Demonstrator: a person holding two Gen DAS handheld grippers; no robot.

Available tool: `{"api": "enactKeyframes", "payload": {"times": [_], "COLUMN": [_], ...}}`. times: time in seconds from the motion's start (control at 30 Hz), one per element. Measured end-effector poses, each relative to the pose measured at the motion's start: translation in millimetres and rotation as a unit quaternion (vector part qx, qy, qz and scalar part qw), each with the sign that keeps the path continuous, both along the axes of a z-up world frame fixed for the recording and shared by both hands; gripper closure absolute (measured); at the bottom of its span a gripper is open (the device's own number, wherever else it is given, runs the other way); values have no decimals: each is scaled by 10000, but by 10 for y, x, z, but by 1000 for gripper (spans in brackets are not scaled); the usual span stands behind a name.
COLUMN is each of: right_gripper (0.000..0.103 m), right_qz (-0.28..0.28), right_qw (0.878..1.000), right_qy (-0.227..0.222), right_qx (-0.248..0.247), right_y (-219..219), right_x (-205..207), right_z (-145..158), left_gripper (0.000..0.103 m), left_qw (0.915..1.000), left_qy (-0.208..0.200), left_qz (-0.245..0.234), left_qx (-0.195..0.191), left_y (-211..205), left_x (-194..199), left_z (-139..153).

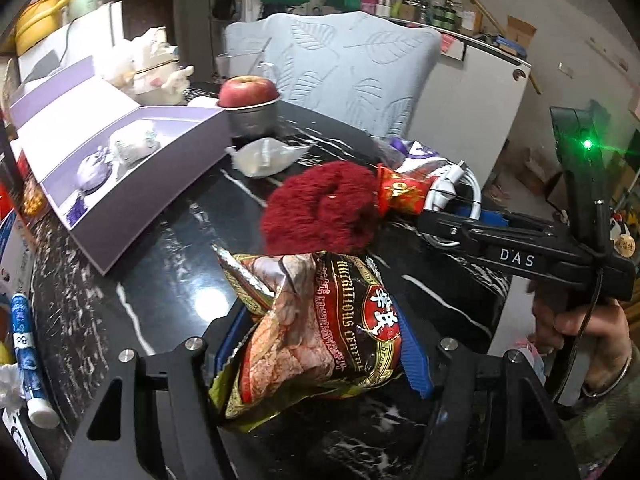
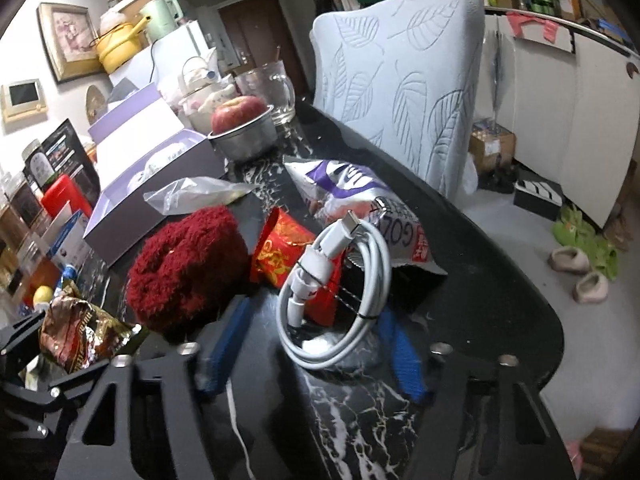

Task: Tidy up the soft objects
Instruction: 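Lift the snack packet with the left tool while the right tool approaches the white cable, then grasp the white cable with the right tool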

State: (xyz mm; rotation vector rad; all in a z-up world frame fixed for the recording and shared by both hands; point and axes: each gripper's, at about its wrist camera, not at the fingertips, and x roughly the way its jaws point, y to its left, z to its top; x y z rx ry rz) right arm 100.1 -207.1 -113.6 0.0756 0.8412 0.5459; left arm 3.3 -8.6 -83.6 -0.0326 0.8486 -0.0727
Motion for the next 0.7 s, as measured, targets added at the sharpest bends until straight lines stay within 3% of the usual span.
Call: {"api": "enactKeyframes", "payload": {"times": [0.03,0.17,0.7], "right_gripper": [60,87,92], "right_qz": [18,18,76], "right_qw": [10000,9999,9998], "right_qy": [-11,-12,29], "right_qx": [-59,-146,-158], "right_y": [14,31,-96], "right_x": [-10,-61,-288], "right_z": [-1,-9,34], "left_gripper": [37,37,37], "left_qw": [10000,9999,9994], "left_qy": [-8,24,94], "left_qz": [20,61,143], "left_qx": [-20,-120,-288], "left_y": [26,92,173], "left_x": [4,20,-12], "left_z": [0,-27,-83]}}
